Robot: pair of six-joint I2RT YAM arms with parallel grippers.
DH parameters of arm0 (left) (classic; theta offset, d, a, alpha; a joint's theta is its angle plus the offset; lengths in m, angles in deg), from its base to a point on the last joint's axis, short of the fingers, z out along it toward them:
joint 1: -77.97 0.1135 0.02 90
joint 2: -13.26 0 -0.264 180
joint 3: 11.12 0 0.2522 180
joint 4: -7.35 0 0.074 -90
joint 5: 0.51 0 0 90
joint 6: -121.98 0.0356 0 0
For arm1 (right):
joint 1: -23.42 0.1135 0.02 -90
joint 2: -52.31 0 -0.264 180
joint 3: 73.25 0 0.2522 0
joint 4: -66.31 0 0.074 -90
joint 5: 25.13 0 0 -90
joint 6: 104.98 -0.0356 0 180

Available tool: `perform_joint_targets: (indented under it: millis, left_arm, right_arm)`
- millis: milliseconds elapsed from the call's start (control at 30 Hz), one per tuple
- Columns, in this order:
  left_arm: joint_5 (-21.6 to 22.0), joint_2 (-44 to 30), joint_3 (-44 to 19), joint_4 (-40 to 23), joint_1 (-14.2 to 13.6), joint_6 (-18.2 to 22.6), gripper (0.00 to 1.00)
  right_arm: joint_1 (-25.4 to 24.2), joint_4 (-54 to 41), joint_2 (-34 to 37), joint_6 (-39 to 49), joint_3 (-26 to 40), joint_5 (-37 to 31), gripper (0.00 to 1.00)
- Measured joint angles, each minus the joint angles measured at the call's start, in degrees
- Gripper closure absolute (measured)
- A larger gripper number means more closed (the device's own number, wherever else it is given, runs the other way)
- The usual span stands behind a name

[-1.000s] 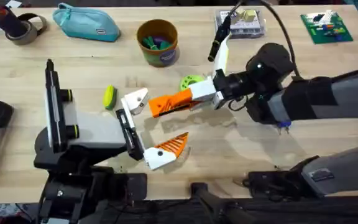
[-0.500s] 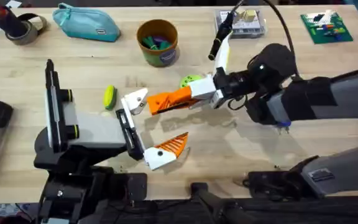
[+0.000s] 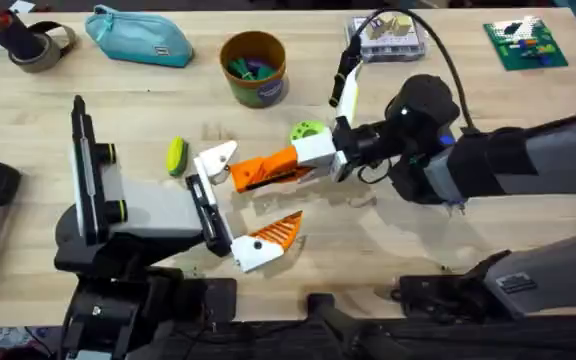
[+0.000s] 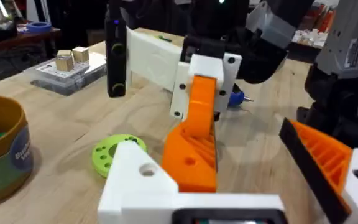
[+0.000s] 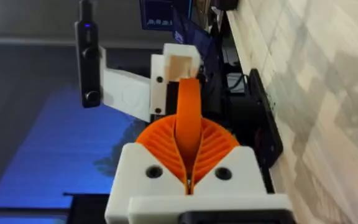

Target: Pick up the gripper from the table and insert it into the empty holder that is missing its gripper. Then pick up a screw, insert it into the mounting hole, and use the screwdriver to tighten it. Finally, clean up the table by picking up the vegetable and placing it into the bucket.

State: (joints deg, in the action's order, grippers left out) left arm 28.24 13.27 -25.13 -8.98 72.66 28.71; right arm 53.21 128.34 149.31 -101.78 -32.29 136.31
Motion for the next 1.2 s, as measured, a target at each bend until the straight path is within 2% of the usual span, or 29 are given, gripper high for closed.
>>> perform_joint_targets:
  millis: [100, 533, 900, 1200]
  left_arm:
    - [-0.07, 0.00, 0.00, 0.09, -0.02, 0.02, 0.011]
    - [-0.09, 0.00, 0.00, 0.15, -0.02, 0.02, 0.011]
    - [0.13, 0.00, 0.00, 0.20, 0.00, 0.04, 0.011]
    - [2.07, -0.02, 0.04, -1.92, 0.33, -0.92, 0.011]
  right_arm:
    - [0.06, 3.80, 0.04, 0.52, -0.02, -0.20, 0.982]
    - [0.06, 3.86, 0.04, 0.50, -0.02, -0.29, 0.982]
    - [1.27, 3.46, 0.03, 1.39, -0.02, -3.81, 0.982]
    - [3.30, -4.09, -0.05, 6.42, 0.59, -7.15, 0.981]
